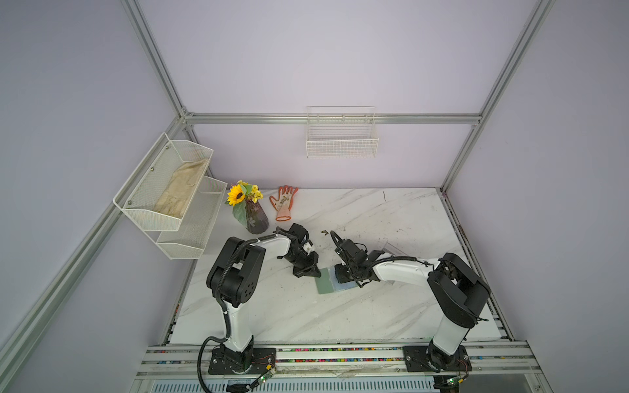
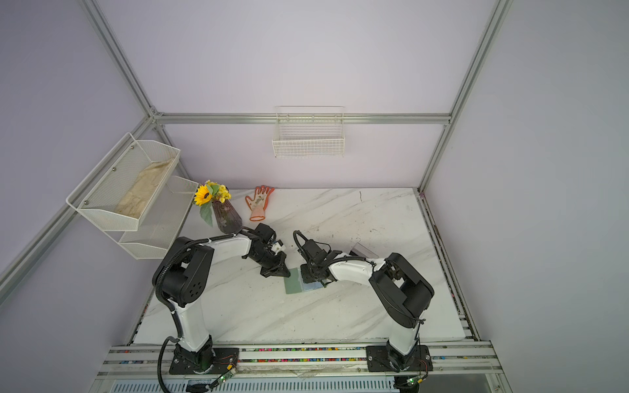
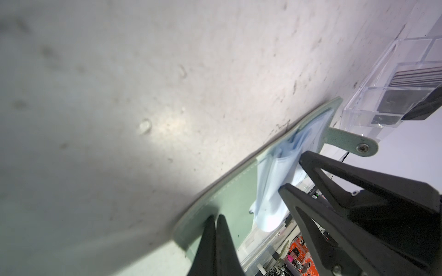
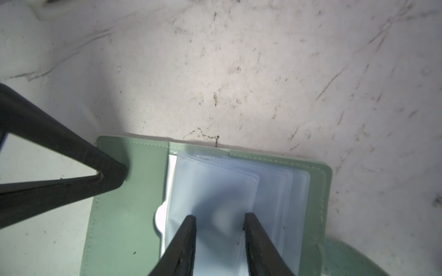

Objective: Insert credit cards into a card holder
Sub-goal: Open the card holder at the center of the board.

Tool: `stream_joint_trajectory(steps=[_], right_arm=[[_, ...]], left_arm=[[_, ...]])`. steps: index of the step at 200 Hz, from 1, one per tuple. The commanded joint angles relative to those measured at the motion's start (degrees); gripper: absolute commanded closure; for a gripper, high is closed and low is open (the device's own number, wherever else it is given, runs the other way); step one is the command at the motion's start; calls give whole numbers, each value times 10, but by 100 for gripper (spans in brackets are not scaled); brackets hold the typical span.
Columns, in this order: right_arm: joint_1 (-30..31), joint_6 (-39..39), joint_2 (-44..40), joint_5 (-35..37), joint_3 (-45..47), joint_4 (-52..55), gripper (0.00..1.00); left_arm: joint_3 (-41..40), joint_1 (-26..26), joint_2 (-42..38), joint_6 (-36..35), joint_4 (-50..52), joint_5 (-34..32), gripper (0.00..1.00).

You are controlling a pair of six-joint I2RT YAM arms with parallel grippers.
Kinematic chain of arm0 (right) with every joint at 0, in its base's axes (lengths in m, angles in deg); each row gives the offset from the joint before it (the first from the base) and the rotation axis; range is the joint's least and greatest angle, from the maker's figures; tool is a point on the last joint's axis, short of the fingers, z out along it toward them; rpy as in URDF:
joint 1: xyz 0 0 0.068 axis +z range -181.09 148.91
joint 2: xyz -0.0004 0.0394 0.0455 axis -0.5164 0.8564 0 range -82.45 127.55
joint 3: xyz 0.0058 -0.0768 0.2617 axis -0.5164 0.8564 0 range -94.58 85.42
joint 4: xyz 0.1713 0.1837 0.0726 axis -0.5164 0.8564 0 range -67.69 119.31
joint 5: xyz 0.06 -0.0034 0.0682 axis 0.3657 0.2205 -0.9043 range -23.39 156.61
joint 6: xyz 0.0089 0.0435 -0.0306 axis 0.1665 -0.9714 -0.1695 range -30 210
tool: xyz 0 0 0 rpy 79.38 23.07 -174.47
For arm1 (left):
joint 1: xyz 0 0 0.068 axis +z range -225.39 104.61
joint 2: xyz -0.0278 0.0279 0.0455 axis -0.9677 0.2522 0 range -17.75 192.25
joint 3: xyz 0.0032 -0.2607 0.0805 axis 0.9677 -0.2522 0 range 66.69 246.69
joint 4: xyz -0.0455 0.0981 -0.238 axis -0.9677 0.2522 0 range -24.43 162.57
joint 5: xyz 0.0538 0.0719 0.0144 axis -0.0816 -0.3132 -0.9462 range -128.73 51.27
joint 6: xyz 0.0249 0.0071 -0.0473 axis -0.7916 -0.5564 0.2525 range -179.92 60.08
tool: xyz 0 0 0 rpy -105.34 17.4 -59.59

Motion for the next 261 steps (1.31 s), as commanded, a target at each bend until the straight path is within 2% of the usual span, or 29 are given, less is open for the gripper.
stream_joint_trajectory(steps=[1, 109, 203, 261], right_arm=[[4, -11, 3, -30, 14, -3, 63], [4, -6, -10, -22, 0, 18, 68], [4, 4, -11, -24, -22, 35, 84], [4, 7, -21, -21, -29, 43, 87]], left_arm=[[-2, -13, 43, -14, -42, -72, 100], [-4, -12, 47, -13, -45, -70, 100], [-6, -14, 50, -11, -47, -68, 100], [-5, -15, 52, -10, -48, -67, 100]])
